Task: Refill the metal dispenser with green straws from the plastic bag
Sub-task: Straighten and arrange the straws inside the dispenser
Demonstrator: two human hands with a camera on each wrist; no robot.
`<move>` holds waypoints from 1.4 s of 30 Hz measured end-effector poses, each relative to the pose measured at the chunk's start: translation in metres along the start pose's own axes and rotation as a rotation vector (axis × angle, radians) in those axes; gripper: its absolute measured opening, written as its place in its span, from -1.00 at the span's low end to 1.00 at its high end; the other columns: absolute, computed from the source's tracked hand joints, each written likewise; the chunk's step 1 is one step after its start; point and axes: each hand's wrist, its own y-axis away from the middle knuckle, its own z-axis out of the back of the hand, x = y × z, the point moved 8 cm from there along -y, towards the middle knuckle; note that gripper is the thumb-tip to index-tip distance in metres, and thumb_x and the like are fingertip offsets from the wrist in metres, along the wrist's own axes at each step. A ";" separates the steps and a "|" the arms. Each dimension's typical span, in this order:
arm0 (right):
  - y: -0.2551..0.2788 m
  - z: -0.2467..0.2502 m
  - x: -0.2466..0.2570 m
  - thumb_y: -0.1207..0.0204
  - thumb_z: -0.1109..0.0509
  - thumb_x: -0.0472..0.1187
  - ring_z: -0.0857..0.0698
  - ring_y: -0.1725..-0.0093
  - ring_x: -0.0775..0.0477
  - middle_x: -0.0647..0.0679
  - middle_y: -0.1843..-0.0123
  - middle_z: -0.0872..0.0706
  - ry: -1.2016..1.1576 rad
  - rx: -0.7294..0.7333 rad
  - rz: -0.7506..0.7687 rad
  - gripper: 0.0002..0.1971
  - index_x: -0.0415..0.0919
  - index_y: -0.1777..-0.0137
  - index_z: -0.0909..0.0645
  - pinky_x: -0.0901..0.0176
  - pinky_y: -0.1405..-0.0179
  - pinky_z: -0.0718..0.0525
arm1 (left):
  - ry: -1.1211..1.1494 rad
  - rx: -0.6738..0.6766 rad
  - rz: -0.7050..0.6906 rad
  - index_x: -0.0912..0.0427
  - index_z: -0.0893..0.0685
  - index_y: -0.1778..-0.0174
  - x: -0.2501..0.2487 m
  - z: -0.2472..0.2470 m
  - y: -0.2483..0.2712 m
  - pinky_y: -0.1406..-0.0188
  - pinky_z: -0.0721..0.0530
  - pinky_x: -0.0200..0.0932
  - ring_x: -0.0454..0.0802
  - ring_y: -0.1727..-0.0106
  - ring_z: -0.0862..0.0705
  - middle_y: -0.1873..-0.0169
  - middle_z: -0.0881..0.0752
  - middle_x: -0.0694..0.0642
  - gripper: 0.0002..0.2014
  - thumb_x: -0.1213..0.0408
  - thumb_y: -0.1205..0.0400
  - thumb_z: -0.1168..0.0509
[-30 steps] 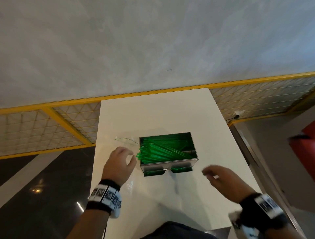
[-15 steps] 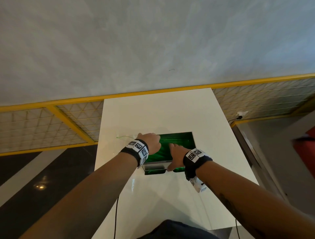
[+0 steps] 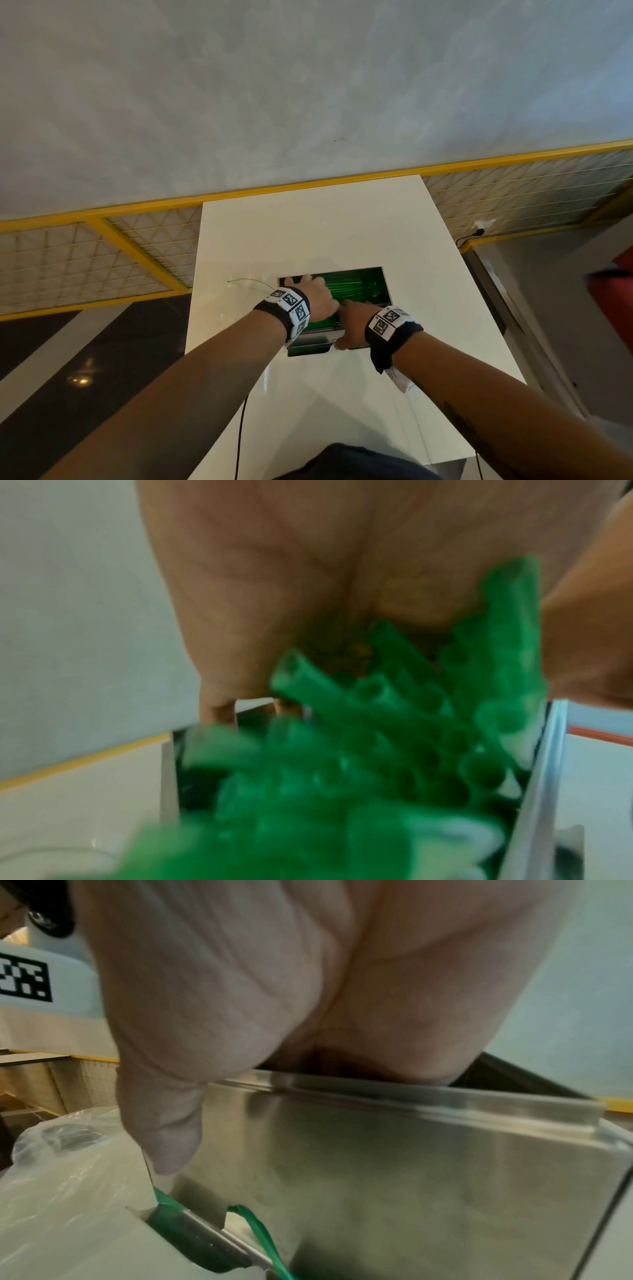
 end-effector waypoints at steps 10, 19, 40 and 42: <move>0.001 0.000 0.003 -0.60 -0.15 0.40 -0.71 -0.14 -0.20 -0.16 -0.44 -0.67 -0.245 0.013 0.042 -0.26 -0.03 -0.66 -0.33 -0.07 -0.21 -0.63 | 0.299 0.179 0.094 0.30 -0.69 -0.33 0.011 -0.016 -0.010 0.06 -0.45 0.00 0.27 -0.12 -0.72 -0.27 -0.73 0.41 -0.30 -0.23 -0.77 0.08; -0.004 0.005 0.002 -0.61 -0.10 0.36 -0.54 -0.55 -0.31 -0.18 -0.73 -0.35 -0.252 0.052 0.043 -0.26 0.12 -0.75 -0.17 -0.24 -0.51 -0.49 | 0.354 0.033 -0.037 0.18 -0.57 0.30 0.006 0.012 0.003 0.17 -0.49 0.06 0.28 0.21 -0.62 0.25 -0.60 0.29 -0.46 -0.13 -0.79 0.00; -0.019 0.019 0.005 -0.19 -0.55 0.45 -0.74 -0.10 -0.10 0.01 -0.11 -0.82 -0.241 0.161 -0.001 -0.35 0.09 -0.20 -0.77 -0.04 -0.26 -0.66 | 0.137 -0.029 -0.108 -0.02 -0.59 -0.14 0.036 -0.013 0.046 -0.03 -0.72 0.02 0.08 0.04 -0.71 0.05 -0.70 0.01 -0.74 -0.09 -0.67 -0.30; -0.021 0.019 0.006 -0.18 -0.56 0.44 -0.74 -0.10 -0.08 0.03 -0.12 -0.81 -0.237 0.165 0.020 -0.34 0.10 -0.22 -0.74 -0.06 -0.29 -0.67 | 0.168 -0.028 -0.109 -0.03 -0.59 -0.20 0.042 -0.016 0.047 -0.04 -0.68 0.03 0.06 -0.01 -0.70 -0.01 -0.70 0.01 -0.73 -0.09 -0.70 -0.30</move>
